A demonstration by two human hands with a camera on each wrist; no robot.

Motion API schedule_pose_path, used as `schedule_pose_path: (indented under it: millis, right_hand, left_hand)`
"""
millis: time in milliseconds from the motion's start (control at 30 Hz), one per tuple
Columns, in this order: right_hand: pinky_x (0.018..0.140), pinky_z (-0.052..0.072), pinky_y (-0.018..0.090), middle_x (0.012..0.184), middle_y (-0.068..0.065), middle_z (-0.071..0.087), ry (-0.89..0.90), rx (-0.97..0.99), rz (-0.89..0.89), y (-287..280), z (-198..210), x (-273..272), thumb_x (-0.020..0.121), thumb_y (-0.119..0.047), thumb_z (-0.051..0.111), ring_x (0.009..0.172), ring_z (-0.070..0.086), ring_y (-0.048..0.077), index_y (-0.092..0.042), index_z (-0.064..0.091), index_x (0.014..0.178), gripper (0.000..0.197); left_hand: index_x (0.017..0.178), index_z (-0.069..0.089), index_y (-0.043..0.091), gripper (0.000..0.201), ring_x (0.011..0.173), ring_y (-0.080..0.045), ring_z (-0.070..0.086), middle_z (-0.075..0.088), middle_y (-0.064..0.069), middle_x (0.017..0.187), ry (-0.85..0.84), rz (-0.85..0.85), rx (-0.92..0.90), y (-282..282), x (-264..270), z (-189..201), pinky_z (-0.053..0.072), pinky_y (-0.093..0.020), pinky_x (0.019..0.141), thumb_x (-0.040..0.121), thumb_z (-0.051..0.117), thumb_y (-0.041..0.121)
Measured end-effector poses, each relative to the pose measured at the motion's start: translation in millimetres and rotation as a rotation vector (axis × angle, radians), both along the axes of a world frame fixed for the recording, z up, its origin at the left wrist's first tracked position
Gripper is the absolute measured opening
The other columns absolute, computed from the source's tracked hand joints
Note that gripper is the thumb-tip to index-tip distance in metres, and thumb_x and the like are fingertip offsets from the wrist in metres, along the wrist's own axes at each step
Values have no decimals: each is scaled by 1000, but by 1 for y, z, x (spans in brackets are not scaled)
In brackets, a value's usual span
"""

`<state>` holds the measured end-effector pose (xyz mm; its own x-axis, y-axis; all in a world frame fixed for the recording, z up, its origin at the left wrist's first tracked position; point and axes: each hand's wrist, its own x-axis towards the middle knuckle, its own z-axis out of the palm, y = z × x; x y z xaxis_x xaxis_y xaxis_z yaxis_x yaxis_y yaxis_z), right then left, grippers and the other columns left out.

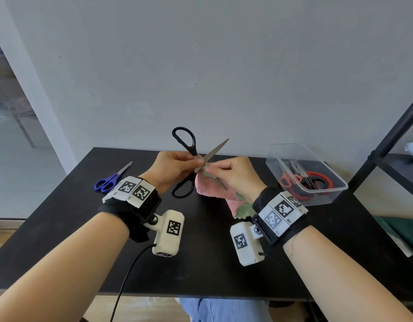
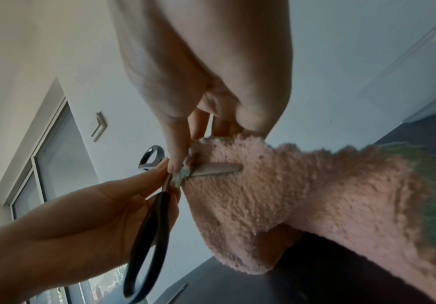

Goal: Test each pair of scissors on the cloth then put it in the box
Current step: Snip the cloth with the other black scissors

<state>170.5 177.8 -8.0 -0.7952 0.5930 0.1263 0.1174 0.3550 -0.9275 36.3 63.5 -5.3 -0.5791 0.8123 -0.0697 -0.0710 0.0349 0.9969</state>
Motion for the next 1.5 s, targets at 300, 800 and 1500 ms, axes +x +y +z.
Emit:
schedule_pose_path:
  millis: [300, 800, 1500]
  right_hand:
    - [89, 50, 25, 93, 1, 74, -73, 96, -46, -3, -2, -6, 83, -24, 72, 93, 67, 12, -9, 75, 98, 22]
    - [91, 49, 34, 96, 7, 72, -131, 199, -64, 6, -14, 4, 87, -20, 67, 95, 65, 20, -9, 75, 97, 17]
    - [86, 52, 28, 99, 9, 72, 71, -222, -190, 19, -11, 24, 85, -15, 69, 93, 66, 17, -7, 72, 101, 19]
  left_hand:
    - [99, 67, -8, 20, 87, -22, 68, 70, -18, 100, -26, -16, 26, 2, -3, -2, 55, -27, 85, 83, 68, 5]
    - [93, 68, -4, 12, 73, -16, 66, 70, -12, 86, -56, 88, 46, -1, -10, 0, 54, -21, 73, 84, 67, 3]
    - [95, 63, -6, 18, 73, -17, 72, 73, -11, 78, -221, 170, 169, -4, -9, 7, 57, -23, 65, 81, 70, 4]
